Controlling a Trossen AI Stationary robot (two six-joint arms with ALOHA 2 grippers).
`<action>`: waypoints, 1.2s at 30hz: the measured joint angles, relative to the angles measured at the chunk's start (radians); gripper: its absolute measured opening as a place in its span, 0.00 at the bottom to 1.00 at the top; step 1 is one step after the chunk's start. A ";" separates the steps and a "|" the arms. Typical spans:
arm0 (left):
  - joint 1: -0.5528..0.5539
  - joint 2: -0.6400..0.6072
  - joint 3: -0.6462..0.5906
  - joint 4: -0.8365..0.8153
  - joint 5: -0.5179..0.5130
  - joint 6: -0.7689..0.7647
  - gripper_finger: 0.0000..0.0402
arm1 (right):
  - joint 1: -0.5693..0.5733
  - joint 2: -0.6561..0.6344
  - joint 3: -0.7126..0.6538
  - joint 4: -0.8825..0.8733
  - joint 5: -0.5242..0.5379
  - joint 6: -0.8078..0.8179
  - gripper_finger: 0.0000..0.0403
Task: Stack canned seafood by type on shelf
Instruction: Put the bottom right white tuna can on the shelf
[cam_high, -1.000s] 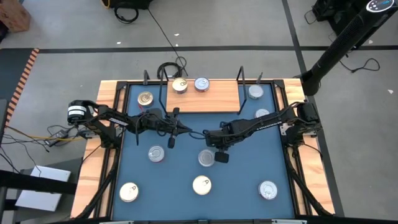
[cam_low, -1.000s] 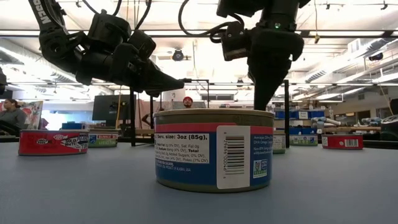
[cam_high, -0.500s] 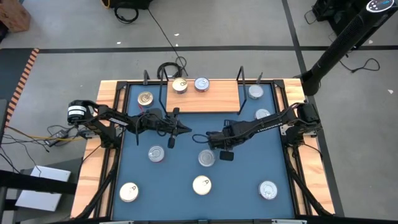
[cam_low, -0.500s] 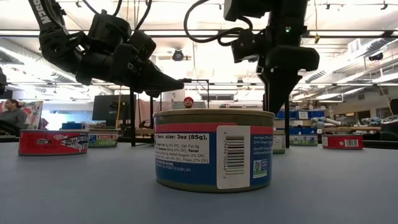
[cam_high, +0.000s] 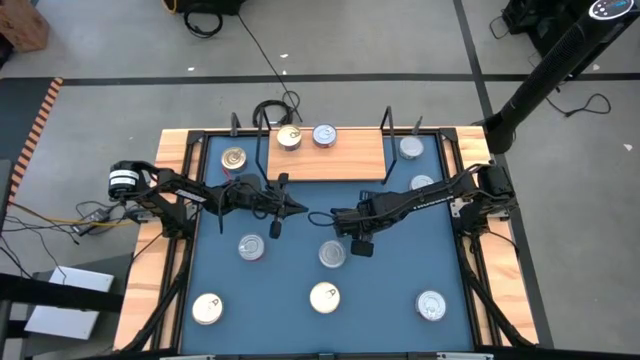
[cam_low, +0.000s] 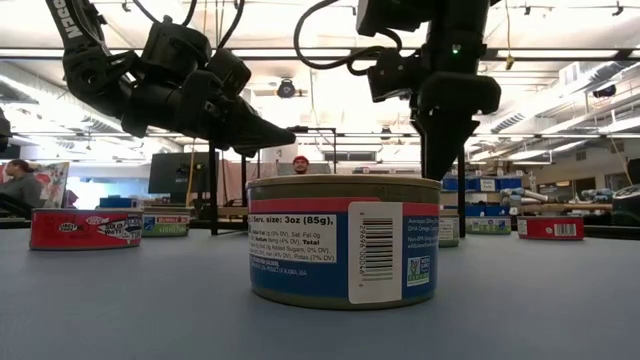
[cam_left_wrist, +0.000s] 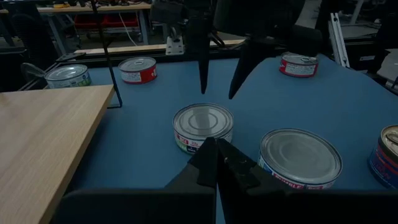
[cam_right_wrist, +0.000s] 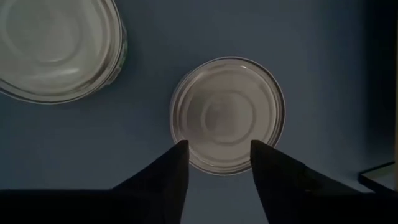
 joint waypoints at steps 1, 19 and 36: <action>0.000 0.000 0.000 0.000 0.000 0.000 0.01 | 0.000 0.000 0.000 0.000 0.000 0.000 0.45; 0.000 0.000 0.000 -0.002 0.000 0.000 0.01 | -0.149 0.000 0.000 0.047 -0.038 0.010 0.39; 0.000 0.000 0.000 -0.010 0.000 0.000 0.01 | -0.128 -0.001 -0.110 -0.045 -0.076 -0.011 0.01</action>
